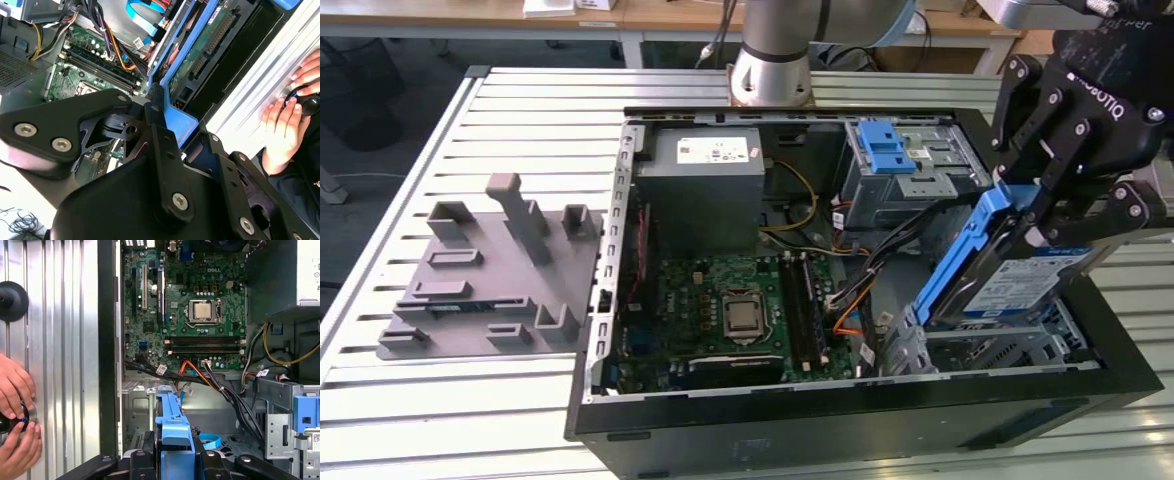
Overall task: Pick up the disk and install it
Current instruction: 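Insert the disk into the insertion slot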
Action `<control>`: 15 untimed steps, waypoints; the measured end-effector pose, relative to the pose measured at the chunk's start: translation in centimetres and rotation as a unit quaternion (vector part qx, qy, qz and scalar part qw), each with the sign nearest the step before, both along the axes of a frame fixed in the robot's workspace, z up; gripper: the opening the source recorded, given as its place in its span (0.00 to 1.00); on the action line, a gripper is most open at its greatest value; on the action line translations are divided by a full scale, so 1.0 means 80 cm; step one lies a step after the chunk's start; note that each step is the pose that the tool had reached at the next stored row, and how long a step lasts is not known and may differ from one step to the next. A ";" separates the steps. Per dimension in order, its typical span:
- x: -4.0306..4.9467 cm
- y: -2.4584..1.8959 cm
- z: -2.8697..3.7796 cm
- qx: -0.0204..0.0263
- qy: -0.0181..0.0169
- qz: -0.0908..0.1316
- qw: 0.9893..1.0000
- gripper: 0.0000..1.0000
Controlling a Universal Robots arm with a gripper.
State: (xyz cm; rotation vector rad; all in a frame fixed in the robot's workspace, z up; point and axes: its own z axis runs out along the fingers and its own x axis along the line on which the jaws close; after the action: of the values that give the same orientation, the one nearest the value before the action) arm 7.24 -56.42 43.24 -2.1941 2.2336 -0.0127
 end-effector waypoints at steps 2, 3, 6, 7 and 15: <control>0.000 0.0000 -0.0015 0.000 0.000 0.000 1.000 0.36; 0.000 0.0000 -0.0023 0.000 0.000 0.000 1.000 0.36; 0.000 0.0000 -0.0051 0.000 0.000 0.000 1.000 0.36; 0.000 0.0000 -0.0059 0.000 0.000 0.000 1.000 0.36; 0.000 -0.0001 -0.0114 0.000 0.000 0.000 1.000 0.36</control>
State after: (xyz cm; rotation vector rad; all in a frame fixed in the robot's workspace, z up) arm 7.26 -56.43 42.33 -2.1942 2.2337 -0.0128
